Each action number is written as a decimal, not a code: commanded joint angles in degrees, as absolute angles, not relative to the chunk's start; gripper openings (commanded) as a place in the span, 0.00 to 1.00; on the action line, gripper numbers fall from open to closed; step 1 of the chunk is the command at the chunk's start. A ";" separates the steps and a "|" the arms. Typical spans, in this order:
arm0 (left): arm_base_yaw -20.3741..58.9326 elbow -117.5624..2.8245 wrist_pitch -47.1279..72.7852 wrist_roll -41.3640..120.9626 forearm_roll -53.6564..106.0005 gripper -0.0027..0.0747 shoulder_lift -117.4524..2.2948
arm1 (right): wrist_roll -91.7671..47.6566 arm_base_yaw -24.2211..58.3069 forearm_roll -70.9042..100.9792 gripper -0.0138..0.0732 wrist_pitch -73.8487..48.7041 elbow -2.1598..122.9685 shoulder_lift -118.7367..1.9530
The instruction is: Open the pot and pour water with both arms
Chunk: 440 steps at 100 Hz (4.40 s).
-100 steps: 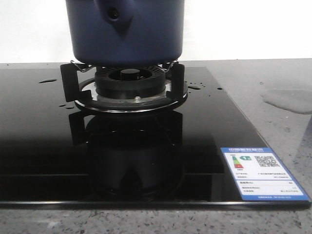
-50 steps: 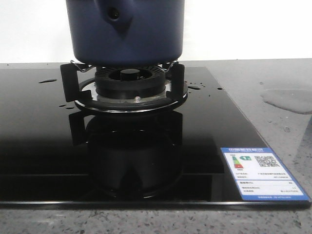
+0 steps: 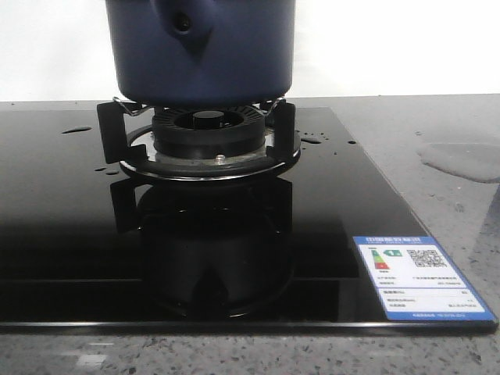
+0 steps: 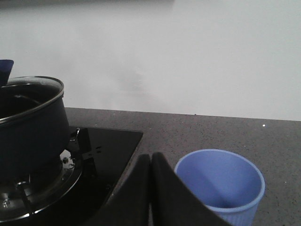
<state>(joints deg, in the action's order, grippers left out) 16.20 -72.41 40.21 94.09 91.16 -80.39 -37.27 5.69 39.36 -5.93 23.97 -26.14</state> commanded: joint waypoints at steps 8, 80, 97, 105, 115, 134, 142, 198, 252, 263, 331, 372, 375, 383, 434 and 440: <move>12.70 -69.43 36.24 91.15 93.48 0.23 -66.06 | -42.68 5.28 39.17 0.08 -8.15 26.06 -25.17; 7.86 -22.66 27.86 90.49 91.40 0.01 -21.52 | -48.61 5.28 39.83 0.08 -16.43 22.23 -11.29; 7.86 -20.71 27.86 90.49 91.40 0.01 -20.10 | -48.61 5.28 39.83 0.08 -16.43 22.23 -11.29; 7.86 -20.48 27.86 90.49 91.40 0.01 -20.10 | -48.61 5.28 39.83 0.08 -16.43 22.23 -11.29; 7.86 -20.48 27.86 90.49 91.40 0.01 -20.10 | -48.61 5.28 39.83 0.08 -16.43 22.23 -11.29; 7.86 -20.48 27.86 90.49 91.40 0.01 -20.10 | -48.61 5.28 39.83 0.08 -16.43 22.23 -11.29; 7.86 -20.48 27.86 90.49 91.40 0.01 -20.10 | -48.61 5.28 39.83 0.08 -16.43 22.23 -11.29; 7.86 -19.13 14.62 39.14 28.99 0.01 -19.68 | -48.61 5.28 39.83 0.08 -16.43 22.23 -11.29; 5.73 1.66 -1.79 1.00 -1.74 0.01 -0.54 | -48.61 5.28 39.83 0.08 -16.43 22.23 -11.29; 3.61 1.95 6.55 -0.64 -1.38 0.01 1.76 | -48.61 5.28 39.83 0.08 -16.43 22.23 -11.29; 1.84 1.95 16.49 -0.64 -1.10 0.01 1.76 | -48.61 5.28 39.83 0.08 -16.43 22.23 -11.29; 1.84 1.95 16.49 -0.64 -1.10 0.01 1.76 | -48.61 5.28 39.83 0.08 -16.43 22.23 -11.29; 1.84 1.95 16.49 -0.64 -1.10 0.01 1.76 | -48.61 5.28 39.83 0.08 -16.43 22.23 -11.29; 1.84 1.95 16.49 -0.64 -1.10 0.01 1.76 | -47.39 5.17 38.53 0.08 -12.99 21.19 -11.29; 1.84 1.95 16.49 -0.64 -1.10 0.01 1.76 | 11.05 2.92 -11.53 0.08 3.90 -2.06 -7.39; 1.84 1.95 16.49 -0.64 -1.10 0.01 1.76 | 11.05 2.92 -11.30 0.08 -2.03 -1.95 -5.38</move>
<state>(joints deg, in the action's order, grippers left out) 1.84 0.06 18.95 0.00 -1.40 0.23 10.37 3.31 -10.90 -2.53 -0.63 -7.08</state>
